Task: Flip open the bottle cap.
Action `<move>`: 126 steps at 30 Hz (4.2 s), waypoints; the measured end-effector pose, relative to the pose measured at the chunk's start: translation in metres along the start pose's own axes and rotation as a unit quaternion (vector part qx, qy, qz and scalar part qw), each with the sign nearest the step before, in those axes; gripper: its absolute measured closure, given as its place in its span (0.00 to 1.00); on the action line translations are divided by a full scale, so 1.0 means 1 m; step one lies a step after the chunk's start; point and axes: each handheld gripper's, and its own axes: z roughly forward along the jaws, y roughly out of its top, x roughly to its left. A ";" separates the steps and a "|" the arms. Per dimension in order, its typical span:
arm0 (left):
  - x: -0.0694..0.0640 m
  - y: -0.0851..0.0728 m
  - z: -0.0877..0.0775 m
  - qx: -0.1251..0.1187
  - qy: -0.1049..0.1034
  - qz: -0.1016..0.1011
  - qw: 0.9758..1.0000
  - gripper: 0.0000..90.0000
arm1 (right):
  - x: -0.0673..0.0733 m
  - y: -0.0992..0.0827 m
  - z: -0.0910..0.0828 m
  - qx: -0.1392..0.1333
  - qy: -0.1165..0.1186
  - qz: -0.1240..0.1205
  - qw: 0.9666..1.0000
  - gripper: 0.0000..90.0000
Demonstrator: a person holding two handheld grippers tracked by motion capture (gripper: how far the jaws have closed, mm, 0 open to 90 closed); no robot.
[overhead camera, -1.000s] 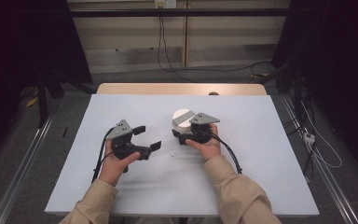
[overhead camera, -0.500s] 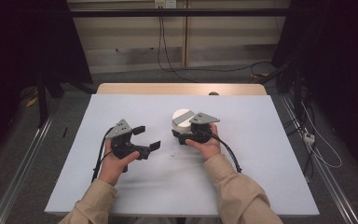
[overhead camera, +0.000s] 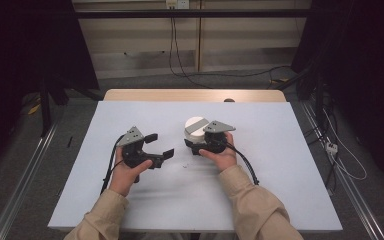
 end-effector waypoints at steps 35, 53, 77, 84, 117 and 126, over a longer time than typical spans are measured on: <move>0.007 0.026 0.034 0.038 0.019 0.018 0.999 0.72 | 0.000 0.000 0.000 0.004 -0.001 -0.001 1.000 0.21; 0.005 0.027 0.047 0.062 -0.002 0.022 0.998 1.00 | 0.000 0.000 0.001 0.005 -0.001 -0.001 1.000 0.21; -0.002 0.032 0.055 0.071 -0.011 0.025 0.997 1.00 | 0.001 0.000 0.001 0.006 -0.002 -0.001 1.000 0.21; -0.004 0.035 0.056 0.063 -0.016 0.020 0.998 1.00 | 0.001 0.000 0.001 0.007 -0.003 -0.001 1.000 0.21; -0.008 0.064 0.064 0.052 -0.010 0.031 0.998 1.00 | 0.001 0.000 0.001 0.008 -0.004 -0.003 1.000 0.21; -0.011 0.068 0.066 0.051 -0.012 0.034 0.998 1.00 | 0.001 0.000 0.001 0.008 -0.004 -0.004 1.000 0.21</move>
